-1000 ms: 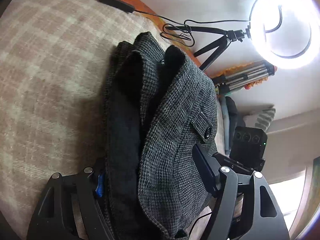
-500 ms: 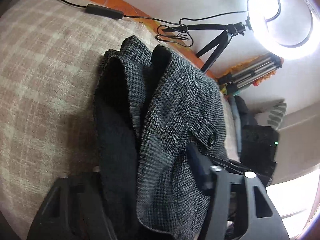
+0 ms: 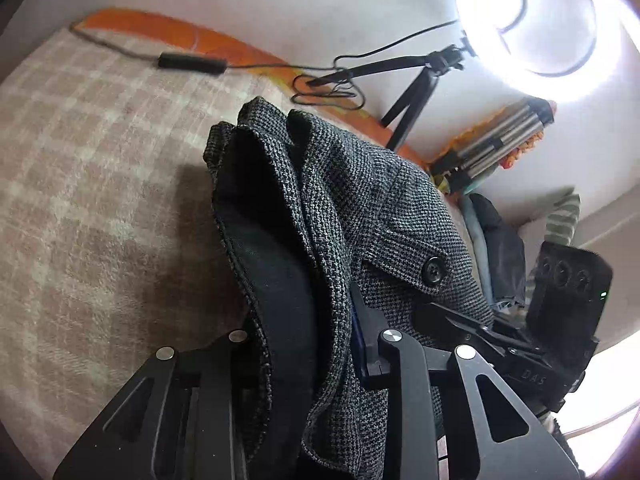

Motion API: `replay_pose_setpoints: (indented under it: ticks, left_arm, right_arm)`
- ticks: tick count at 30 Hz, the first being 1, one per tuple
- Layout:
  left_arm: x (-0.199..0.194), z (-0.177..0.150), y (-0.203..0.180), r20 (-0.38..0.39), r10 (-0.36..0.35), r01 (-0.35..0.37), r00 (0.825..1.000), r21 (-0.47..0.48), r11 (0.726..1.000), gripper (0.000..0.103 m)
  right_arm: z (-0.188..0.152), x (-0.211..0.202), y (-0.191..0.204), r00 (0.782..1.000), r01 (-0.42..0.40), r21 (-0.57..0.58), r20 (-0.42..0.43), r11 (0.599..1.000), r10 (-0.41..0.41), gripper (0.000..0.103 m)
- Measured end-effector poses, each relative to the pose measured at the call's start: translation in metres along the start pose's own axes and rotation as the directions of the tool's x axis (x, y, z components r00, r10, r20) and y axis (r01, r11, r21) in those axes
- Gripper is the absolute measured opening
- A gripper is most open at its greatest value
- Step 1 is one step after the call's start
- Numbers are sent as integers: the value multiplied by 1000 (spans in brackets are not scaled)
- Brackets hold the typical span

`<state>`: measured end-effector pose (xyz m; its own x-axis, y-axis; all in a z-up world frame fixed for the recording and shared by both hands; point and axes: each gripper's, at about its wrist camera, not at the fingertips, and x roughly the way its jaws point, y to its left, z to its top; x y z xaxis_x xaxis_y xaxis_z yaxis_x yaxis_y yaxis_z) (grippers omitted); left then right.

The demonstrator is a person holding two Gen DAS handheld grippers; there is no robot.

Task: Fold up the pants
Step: 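Lift the folded shorts with both tools and carry them toward the clothes stack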

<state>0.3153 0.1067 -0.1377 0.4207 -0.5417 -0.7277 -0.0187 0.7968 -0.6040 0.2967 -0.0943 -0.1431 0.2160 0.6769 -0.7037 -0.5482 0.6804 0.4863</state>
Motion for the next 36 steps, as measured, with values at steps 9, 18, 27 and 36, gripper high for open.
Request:
replay_pose_setpoints:
  ticks: [9, 18, 27, 36]
  left_arm:
    - [-9, -3, -35, 34, -38, 35, 999, 60, 998, 26]
    - [-15, -9, -94, 63, -77, 66, 995, 165, 984, 26]
    - [-1, -9, -169, 68, -162, 139, 985, 262, 955, 26]
    - [41, -7, -267, 35, -218, 187, 975, 396, 899, 26]
  right_arm:
    - [6, -38, 16, 997, 67, -73, 47, 995, -64, 14]
    - [-5, -84, 34, 987, 131, -118, 104, 984, -119, 14]
    - [-13, -179, 11, 965, 221, -141, 173, 965, -195, 14]
    - [-28, -270, -32, 921, 329, -98, 253, 939, -296, 14]
